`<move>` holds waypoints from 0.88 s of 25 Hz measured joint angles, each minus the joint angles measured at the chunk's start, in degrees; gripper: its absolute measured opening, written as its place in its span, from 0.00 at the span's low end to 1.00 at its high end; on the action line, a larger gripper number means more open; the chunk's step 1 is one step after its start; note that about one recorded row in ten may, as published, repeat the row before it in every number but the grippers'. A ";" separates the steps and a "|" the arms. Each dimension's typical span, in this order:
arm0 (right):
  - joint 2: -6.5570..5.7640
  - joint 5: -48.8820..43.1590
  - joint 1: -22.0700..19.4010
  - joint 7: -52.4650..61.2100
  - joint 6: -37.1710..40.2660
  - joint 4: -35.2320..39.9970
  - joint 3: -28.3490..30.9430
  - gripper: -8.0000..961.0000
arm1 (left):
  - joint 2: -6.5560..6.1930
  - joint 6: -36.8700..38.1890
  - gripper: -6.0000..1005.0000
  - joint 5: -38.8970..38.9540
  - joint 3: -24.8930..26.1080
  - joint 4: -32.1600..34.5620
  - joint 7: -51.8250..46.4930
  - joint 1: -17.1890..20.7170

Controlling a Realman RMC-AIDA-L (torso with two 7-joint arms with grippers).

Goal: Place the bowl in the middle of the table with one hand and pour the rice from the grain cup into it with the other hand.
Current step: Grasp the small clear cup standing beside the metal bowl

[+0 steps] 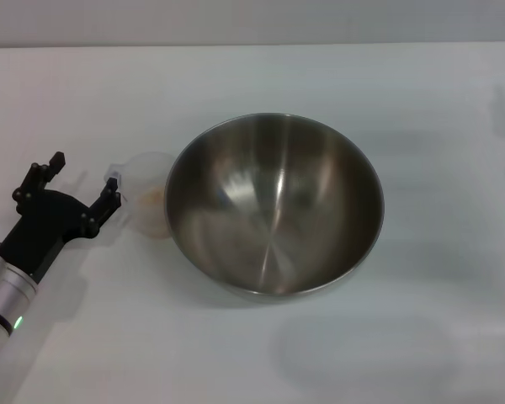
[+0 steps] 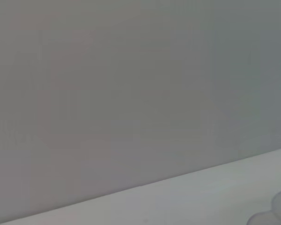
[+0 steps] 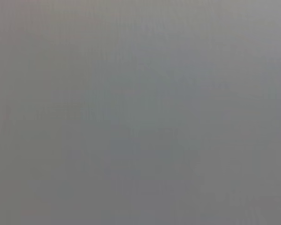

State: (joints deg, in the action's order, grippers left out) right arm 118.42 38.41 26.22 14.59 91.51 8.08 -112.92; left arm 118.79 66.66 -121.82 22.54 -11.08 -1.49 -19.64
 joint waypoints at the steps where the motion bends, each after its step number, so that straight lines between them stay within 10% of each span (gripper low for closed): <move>1: 0.00 0.00 0.04 0.00 -0.04 0.00 0.03 0.54 | 0.00 -0.09 0.78 0.00 0.15 0.01 0.00 -0.04; 11: -0.03 0.00 0.28 -0.02 -0.81 0.24 0.51 0.54 | 0.12 -0.25 0.78 -0.20 1.02 -0.61 0.00 -0.14; 12: -0.03 0.00 0.35 -0.02 -0.81 0.26 0.51 0.54 | 0.20 -0.19 0.55 -0.29 1.01 -0.70 0.00 -0.22; 22: -0.12 0.00 0.41 -0.02 -0.82 0.36 0.51 0.54 | 0.33 -0.34 0.20 -0.35 0.85 -1.66 -0.40 -1.31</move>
State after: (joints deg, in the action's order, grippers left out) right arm 118.29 38.40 26.64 14.57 90.69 8.44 -112.41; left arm 119.11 66.32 -122.17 23.39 -12.74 -1.89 -20.95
